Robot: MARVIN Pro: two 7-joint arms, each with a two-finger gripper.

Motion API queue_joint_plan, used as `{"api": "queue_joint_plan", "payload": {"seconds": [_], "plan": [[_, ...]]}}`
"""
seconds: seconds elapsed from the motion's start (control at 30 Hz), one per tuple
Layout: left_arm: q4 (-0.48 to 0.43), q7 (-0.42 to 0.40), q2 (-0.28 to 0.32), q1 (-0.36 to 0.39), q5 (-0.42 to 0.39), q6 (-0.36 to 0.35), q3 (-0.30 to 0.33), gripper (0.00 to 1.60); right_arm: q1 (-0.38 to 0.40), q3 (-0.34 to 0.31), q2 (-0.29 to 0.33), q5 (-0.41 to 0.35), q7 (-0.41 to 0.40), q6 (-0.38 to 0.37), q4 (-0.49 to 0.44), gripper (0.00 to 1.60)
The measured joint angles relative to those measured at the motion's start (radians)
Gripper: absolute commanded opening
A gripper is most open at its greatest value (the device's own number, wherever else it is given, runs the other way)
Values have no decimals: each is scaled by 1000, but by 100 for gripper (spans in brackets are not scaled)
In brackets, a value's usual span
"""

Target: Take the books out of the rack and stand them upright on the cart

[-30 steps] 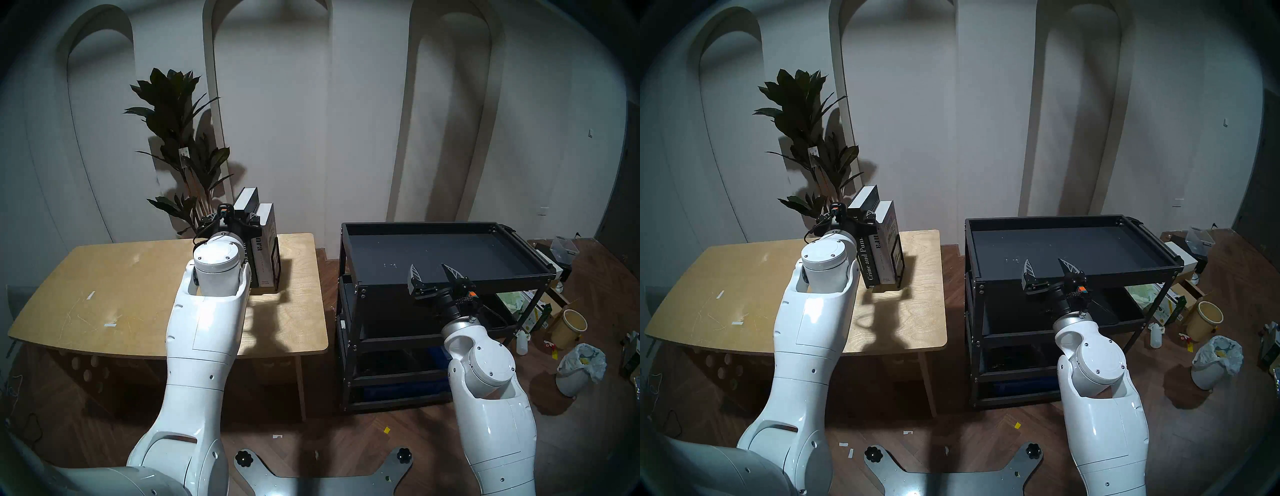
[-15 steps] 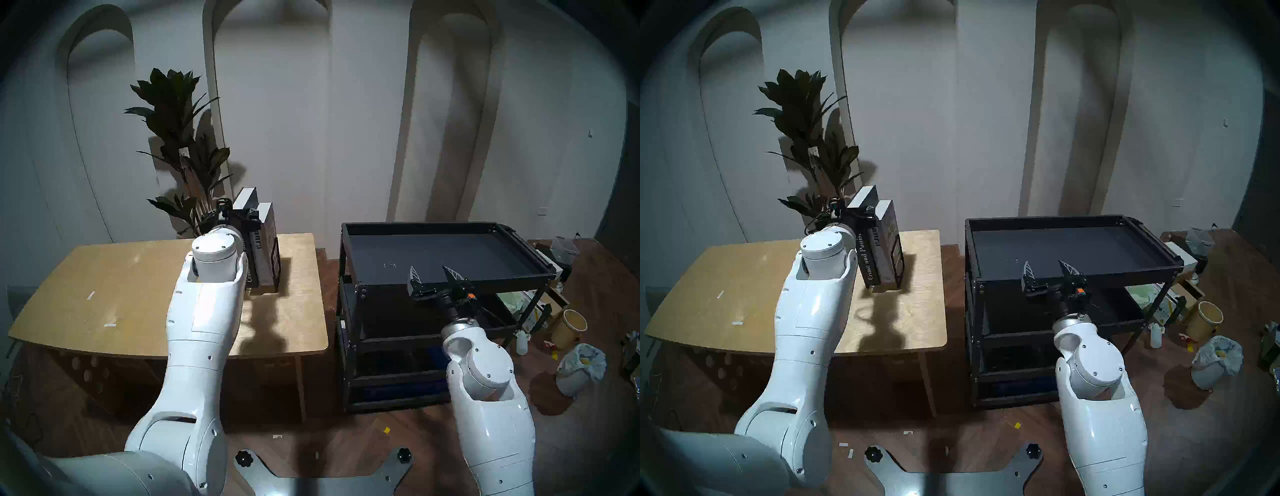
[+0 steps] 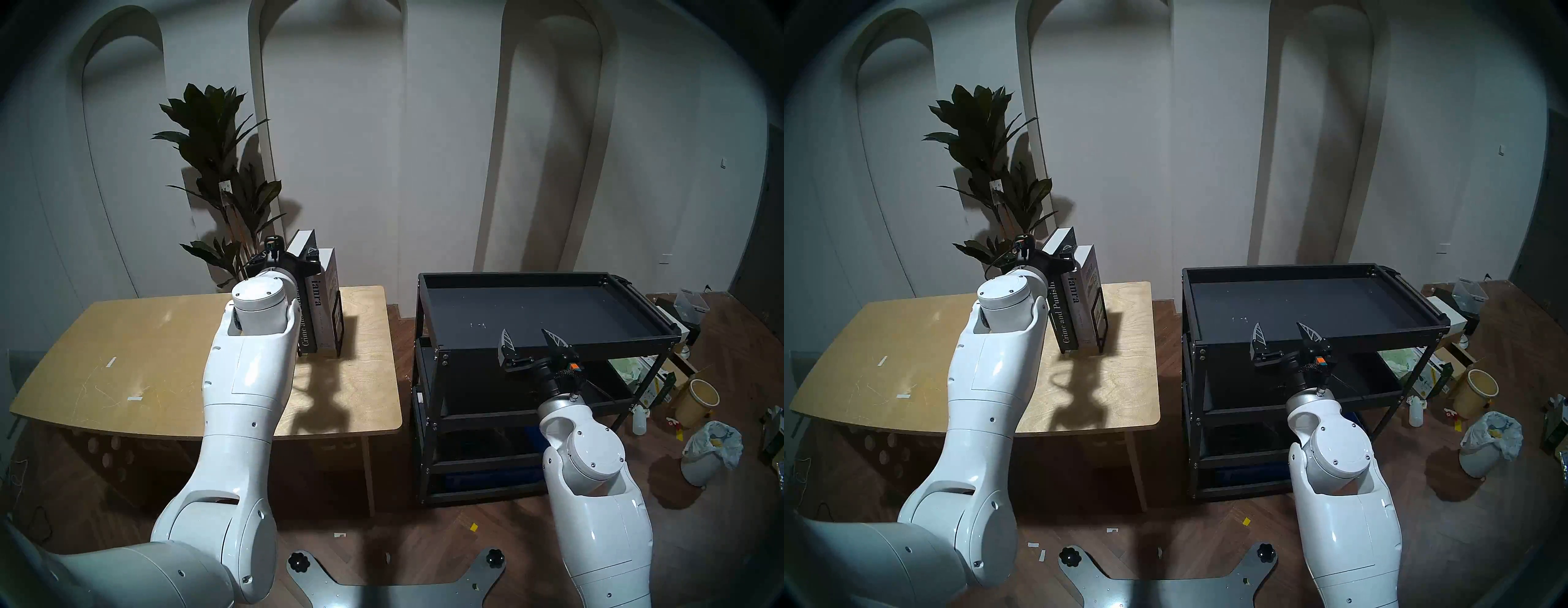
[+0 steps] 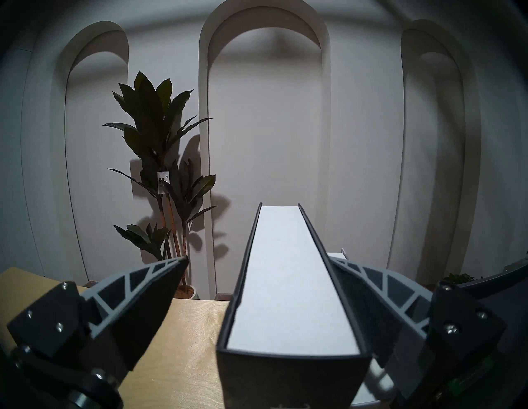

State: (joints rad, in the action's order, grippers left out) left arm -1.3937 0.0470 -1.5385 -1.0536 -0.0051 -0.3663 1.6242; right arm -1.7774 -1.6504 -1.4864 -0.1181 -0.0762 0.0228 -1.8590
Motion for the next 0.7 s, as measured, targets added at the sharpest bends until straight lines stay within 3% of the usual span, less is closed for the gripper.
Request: {"api": "queue_joint_plan", "payload": {"seconds": [0.53, 0.57, 0.63, 0.67, 0.7], "plan": [[33, -24, 3, 6, -44, 1, 26, 158, 4, 23, -4, 23, 23, 1, 5, 160], [33, -25, 3, 6, -45, 2, 26, 134, 4, 23, -4, 24, 24, 1, 5, 160], [34, -28, 3, 5, -50, 3, 27, 109, 5, 24, -4, 26, 27, 2, 5, 160], [34, -29, 3, 5, -53, 3, 27, 75, 5, 24, -5, 27, 30, 2, 6, 160], [34, -30, 3, 5, -55, 3, 27, 75, 5, 24, -5, 28, 31, 2, 6, 160]]}}
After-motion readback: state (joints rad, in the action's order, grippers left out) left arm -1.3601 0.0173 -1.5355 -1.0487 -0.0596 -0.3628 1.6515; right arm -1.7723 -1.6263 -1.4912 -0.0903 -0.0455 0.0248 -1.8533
